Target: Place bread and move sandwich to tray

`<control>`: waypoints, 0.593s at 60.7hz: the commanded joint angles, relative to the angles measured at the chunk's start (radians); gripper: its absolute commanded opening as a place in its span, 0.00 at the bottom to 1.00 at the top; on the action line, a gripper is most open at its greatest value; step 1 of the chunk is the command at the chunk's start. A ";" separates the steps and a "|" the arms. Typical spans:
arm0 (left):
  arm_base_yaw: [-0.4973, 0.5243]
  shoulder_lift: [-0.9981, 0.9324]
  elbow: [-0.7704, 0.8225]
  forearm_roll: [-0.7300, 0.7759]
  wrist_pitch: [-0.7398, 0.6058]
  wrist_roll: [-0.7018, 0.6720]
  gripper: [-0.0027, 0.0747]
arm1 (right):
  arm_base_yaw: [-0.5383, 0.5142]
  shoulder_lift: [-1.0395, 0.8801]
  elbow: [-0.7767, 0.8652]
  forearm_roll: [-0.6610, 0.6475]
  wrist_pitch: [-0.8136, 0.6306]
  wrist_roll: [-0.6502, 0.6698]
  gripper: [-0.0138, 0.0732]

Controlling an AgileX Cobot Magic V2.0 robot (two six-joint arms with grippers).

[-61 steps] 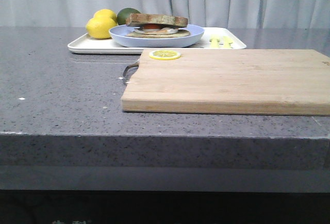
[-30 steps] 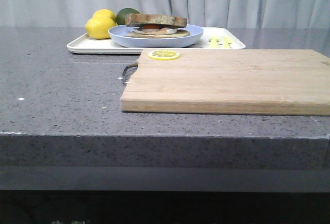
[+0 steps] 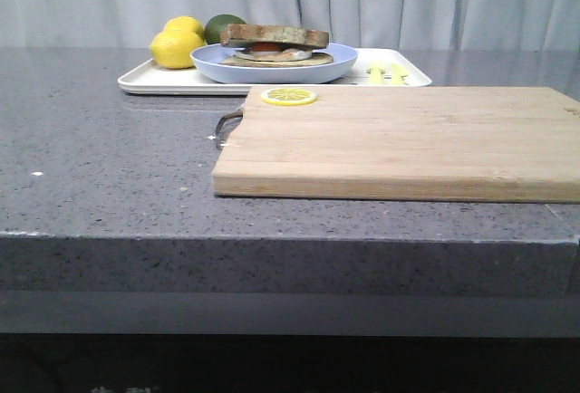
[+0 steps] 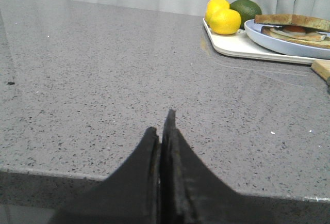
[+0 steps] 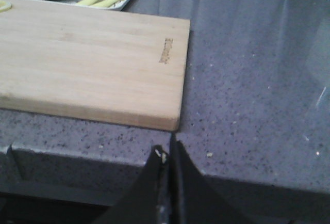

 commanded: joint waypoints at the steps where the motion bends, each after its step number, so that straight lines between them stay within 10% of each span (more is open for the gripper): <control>1: 0.001 -0.019 0.005 -0.010 -0.087 0.000 0.01 | -0.008 -0.020 -0.001 0.005 -0.064 -0.003 0.03; 36: 0.001 -0.019 0.005 -0.010 -0.087 0.000 0.01 | -0.008 -0.020 -0.001 0.005 -0.054 -0.003 0.03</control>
